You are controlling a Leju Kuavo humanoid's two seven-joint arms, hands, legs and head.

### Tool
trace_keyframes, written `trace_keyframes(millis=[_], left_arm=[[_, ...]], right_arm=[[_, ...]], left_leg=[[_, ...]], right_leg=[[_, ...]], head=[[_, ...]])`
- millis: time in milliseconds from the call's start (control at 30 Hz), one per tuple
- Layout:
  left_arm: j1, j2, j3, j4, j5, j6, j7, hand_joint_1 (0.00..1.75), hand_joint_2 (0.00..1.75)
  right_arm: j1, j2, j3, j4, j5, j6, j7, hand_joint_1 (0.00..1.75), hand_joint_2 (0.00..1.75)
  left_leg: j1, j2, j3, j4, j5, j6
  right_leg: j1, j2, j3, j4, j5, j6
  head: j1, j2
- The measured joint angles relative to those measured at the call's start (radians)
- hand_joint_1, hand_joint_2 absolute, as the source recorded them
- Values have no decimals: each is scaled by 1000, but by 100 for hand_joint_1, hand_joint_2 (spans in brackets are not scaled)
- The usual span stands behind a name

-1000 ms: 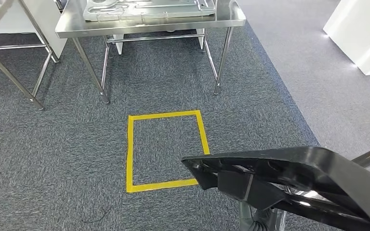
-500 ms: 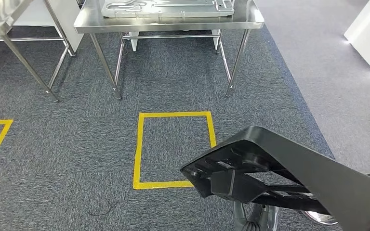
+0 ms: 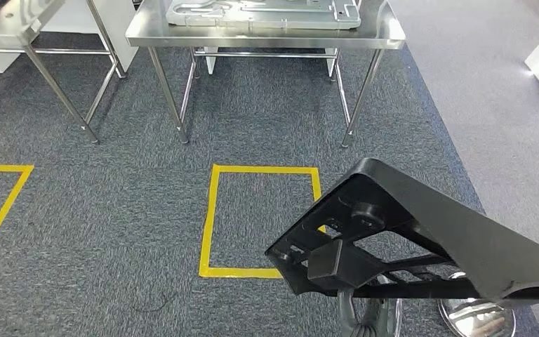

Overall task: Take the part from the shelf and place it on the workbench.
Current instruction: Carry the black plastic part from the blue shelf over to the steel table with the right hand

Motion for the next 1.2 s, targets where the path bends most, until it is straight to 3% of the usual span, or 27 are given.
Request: trace_keyframes(millis=[100, 133, 200, 233, 267, 300, 367, 433, 500, 567, 633, 700, 767, 800, 833, 900, 967, 1100, 1133, 1200], left_arm=[[4, 0, 6, 0, -1, 0, 2, 0, 0], [4, 0, 10, 0, -1, 0, 2, 0, 0], [3, 0, 18, 0, 0, 0, 1, 0, 0], [3, 0, 23, 0, 0, 1, 0, 0, 0], [3, 0, 28, 0, 2, 1, -1, 0, 0], [4, 0, 34, 0, 2, 1, -1, 0, 0], [5, -1, 44, 0, 2, 2, -1, 0, 0], [2, -2, 53, 0, -1, 2, 0, 0, 0], [-4, -3, 63, 0, -4, 1, 0, 0, 0], [-7, -2, 68, 0, -6, -1, -2, 0, 0], [-12, -2, 70, 0, -9, -4, -8, 0, 0], [-15, -3, 72, 0, -12, -6, -12, 0, 0], [-12, -3, 73, 0, -14, -6, -13, 0, 0], [-11, -2, 73, 0, -14, -6, -13, 0, 0], [-10, -2, 73, 0, -15, -6, -14, 0, 0], [-8, -2, 74, 0, -15, -6, -15, 0, 0], [-7, -2, 74, 0, -15, -7, -16, 0, 0], [-10, -1, 75, 0, -15, -10, -18, 0, 0], [-11, -1, 75, 0, -15, -10, -19, 0, 0], [-13, -1, 75, 0, -15, -11, -19, 0, 0]], right_arm=[[10, -2, -5, 0, 26, -15, 11, 175, 175], [14, -3, -8, -1, 40, -19, 17, 175, 175], [27, -3, -19, -3, 65, -24, 29, 175, 175], [36, -3, -28, -4, 74, -23, 34, 175, 175], [46, -3, -38, -6, 83, -21, 39, 175, 175], [56, -2, -50, -8, 90, -16, 40, 175, 175], [76, 4, -76, -15, 106, 2, 37, 175, 175], [93, 15, -105, -26, 122, 18, 25, 175, 175], [106, 28, -133, -40, 135, 28, 15, 175, 175], [115, 40, -156, -56, 146, 34, 10, 175, 175], [118, 52, -176, -70, 158, 36, 8, 175, 175], [118, 62, -193, -82, 172, 39, 5, 175, 175], [119, 69, -209, -90, 180, 42, 2, 175, 175], [120, 71, -215, -92, 181, 44, 1, 175, 175], [121, 73, -220, -95, 182, 45, 1, 175, 175], [121, 77, -227, -98, 182, 46, 1, 175, 175], [121, 80, -232, -100, 182, 47, 0, 175, 175], [122, 82, -238, -109, 184, 47, 0, 175, 175], [121, 83, -239, -111, 184, 47, -1, 175, 175], [121, 83, -240, -114, 186, 47, -1, 175, 175]], left_leg=[[4, -3, 21, -7, -7, 19], [5, -3, 30, -9, -11, 23], [4, -4, 42, -10, -22, 29], [3, -5, 49, -10, -30, 30], [2, -7, 59, -10, -38, 30], [2, -8, 71, -10, -46, 29], [2, -9, 97, -11, -66, 26], [2, -11, 112, -15, -83, 17], [1, -10, 127, -22, -88, 5], [1, -7, 139, -12, -87, -4], [2, -5, 106, 63, -96, -11], [4, -5, 25, 186, -136, -19], [4, -5, -44, 253, -177, -26], [4, -4, -60, 244, -175, -27], [4, -4, -63, 207, -147, -26], [2, -3, -52, 101, -50, -18], [-4, -1, -44, 46, 2, -4], [-2, -4, -11, 24, -3, 24], [0, -6, 3, 16, -5, 29], [1, -5, 22, 6, -13, 35]], right_leg=[[-3, 1, -13, 45, -15, 15], [-5, 2, -39, 91, -34, 19], [-7, 3, -121, 216, -77, 25], [-8, 3, -161, 264, -85, 27], [-8, 3, -187, 282, -77, 27], [-8, 3, -195, 267, -50, 25], [-4, 3, -172, 158, 40, 14], [4, 4, -149, 67, 84, 1], [10, 5, -143, 42, 79, -11], [6, 8, -121, 26, 77, -23], [1, 8, -91, 14, 67, -33], [1, 6, -69, 10, 50, -39], [1, 8, -46, 10, 30, -39], [1, 9, -31, 10, 19, -38], [1, 10, -15, 10, 7, -36], [2, 10, 15, 11, -17, -30], [3, 11, 31, 13, -36, -18], [3, 10, 34, 56, -42, 4], [2, 10, 15, 93, -47, 8], [-2, 9, -62, 203, -79, 16]], head=[[0, 0], [0, 0], [0, 0], [0, 0], [0, 0], [0, 0], [0, 0], [0, 0], [0, 0], [0, 0], [0, 0], [0, 0], [0, 0], [0, 0], [0, 0], [0, 0], [0, 0], [0, 0], [0, 0], [0, 0]])
